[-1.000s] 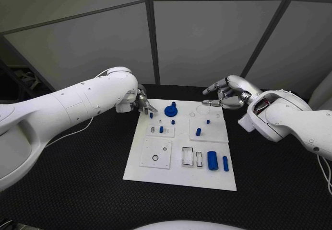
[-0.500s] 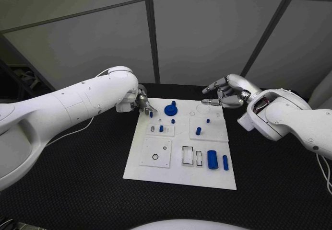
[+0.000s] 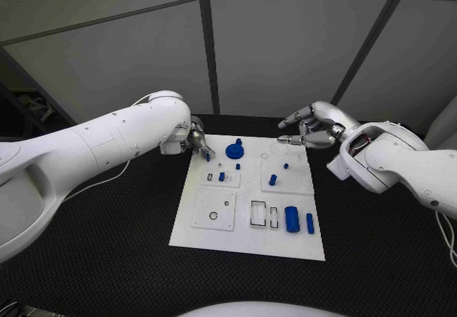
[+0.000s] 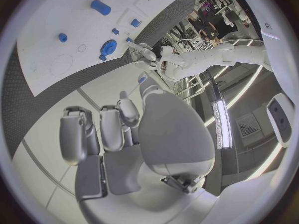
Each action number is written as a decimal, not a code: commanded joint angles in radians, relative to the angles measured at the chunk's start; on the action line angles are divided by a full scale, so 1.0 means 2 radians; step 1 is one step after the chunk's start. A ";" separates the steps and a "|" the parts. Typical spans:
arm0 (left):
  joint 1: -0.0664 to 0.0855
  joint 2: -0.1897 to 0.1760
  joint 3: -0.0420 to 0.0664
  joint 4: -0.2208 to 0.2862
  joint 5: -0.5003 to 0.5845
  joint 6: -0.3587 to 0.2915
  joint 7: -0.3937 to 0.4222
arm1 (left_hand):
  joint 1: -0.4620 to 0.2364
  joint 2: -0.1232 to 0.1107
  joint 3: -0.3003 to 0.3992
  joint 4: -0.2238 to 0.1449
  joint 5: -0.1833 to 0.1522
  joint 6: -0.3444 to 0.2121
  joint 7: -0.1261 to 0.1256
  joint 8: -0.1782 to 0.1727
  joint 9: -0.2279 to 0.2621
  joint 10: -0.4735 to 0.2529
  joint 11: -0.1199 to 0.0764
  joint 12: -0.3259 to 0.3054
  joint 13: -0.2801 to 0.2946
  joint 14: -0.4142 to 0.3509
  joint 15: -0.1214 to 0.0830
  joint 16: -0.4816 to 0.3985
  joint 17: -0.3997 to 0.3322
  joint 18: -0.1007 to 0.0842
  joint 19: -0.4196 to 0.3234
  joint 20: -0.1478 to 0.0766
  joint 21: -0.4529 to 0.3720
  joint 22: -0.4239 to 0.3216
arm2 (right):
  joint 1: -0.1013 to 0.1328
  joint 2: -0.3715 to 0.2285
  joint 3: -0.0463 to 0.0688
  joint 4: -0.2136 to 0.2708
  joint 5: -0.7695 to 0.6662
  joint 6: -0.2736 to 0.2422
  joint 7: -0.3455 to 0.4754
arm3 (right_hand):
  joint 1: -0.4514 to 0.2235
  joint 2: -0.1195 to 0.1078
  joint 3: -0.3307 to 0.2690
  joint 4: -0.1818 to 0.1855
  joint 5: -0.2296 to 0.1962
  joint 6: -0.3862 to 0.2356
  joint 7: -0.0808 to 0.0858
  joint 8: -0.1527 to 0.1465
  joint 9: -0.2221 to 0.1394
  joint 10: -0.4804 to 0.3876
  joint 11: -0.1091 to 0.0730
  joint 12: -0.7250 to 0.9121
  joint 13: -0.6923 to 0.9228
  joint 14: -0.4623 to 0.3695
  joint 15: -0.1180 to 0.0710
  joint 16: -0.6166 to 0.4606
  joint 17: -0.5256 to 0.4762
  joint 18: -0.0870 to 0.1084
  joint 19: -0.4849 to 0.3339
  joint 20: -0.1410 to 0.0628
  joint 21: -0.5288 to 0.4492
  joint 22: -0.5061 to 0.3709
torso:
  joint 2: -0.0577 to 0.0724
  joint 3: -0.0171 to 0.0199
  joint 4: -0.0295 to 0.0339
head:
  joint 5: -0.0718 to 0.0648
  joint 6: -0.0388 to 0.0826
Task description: Assemble the parts on the task board
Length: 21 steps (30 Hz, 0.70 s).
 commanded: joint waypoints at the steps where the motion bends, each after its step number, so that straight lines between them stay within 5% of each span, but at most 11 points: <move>1: 0.001 0.001 0.000 0.001 0.010 0.009 0.013 | 0.010 0.002 0.002 -0.006 -0.002 0.004 -0.001 0.001 0.001 0.003 -0.003 0.000 -0.001 0.040 -0.004 0.004 0.087 0.006 0.001 -0.003 -0.001 0.000 | 0.001 0.000 0.000 0.001 -0.001 0.000 0.003 | -0.002 0.000 0.000 0.003 0.002 0.003 0.001 -0.003 0.000 0.002 0.000 0.002 0.001 0.015 -0.003 -0.002 0.000 0.008 0.006 -0.004 -0.001 0.060 | 0.000 -0.0001 0.0002 | 0.000 0.000; 10: 0.000 0.000 0.000 0.002 0.013 0.014 0.018 | 0.074 0.031 0.038 -0.063 0.001 -0.001 -0.003 -0.001 0.005 0.003 -0.005 -0.004 -0.005 0.041 -0.006 0.006 0.091 0.005 0.001 -0.005 0.000 0.003 | 0.001 0.001 0.000 0.000 -0.001 0.001 0.003 | -0.002 0.000 0.000 0.003 0.002 0.003 0.001 -0.003 0.000 0.002 0.000 0.002 0.001 0.015 -0.003 -0.002 0.000 0.008 0.006 -0.004 -0.001 0.060 | 0.000 -0.0002 0.0002 | 0.000 -0.002; 17: 0.000 -0.003 0.000 0.005 0.018 0.016 0.021 | 0.082 0.041 0.069 -0.102 0.027 -0.003 0.001 0.002 0.015 0.005 -0.002 -0.010 -0.013 0.041 -0.002 0.007 0.092 0.005 0.001 -0.002 0.000 0.006 | 0.001 0.001 0.000 -0.001 -0.001 0.000 0.003 | -0.002 0.000 0.000 0.003 0.002 0.003 0.001 -0.003 0.000 0.002 0.000 0.002 0.001 0.015 -0.003 -0.002 0.000 0.008 0.006 -0.004 -0.001 0.060 | 0.000 -0.0001 0.0005 | 0.000 -0.002; 18: 0.000 -0.005 0.000 0.007 0.019 0.016 0.023 | 0.081 0.041 0.072 -0.107 0.032 -0.003 0.001 0.002 0.017 0.005 -0.001 -0.011 -0.013 0.041 -0.002 0.008 0.092 0.005 0.001 -0.001 0.000 0.007 | 0.001 0.001 0.000 -0.001 -0.001 0.000 0.003 | -0.002 0.000 0.000 0.003 0.002 0.003 0.001 -0.003 0.000 0.002 0.000 0.002 0.001 0.015 -0.003 -0.002 0.000 0.008 0.006 -0.004 -0.001 0.060 | -0.001 -0.0001 0.0005 | 0.000 -0.002; 21: 0.000 -0.013 0.000 0.014 0.019 0.011 0.030 | 0.069 0.028 0.086 -0.126 0.082 -0.004 0.002 0.005 0.026 0.007 -0.001 -0.013 -0.018 0.042 -0.002 0.009 0.094 0.005 0.002 -0.001 0.001 0.009 | 0.001 0.000 0.000 -0.001 -0.001 0.000 0.003 | -0.002 0.000 0.000 0.003 0.002 0.003 0.001 -0.003 0.000 0.002 0.000 0.002 0.001 0.015 -0.003 -0.002 0.000 0.008 0.006 -0.004 -0.001 0.060 | -0.001 -0.0001 0.0007 | 0.001 -0.002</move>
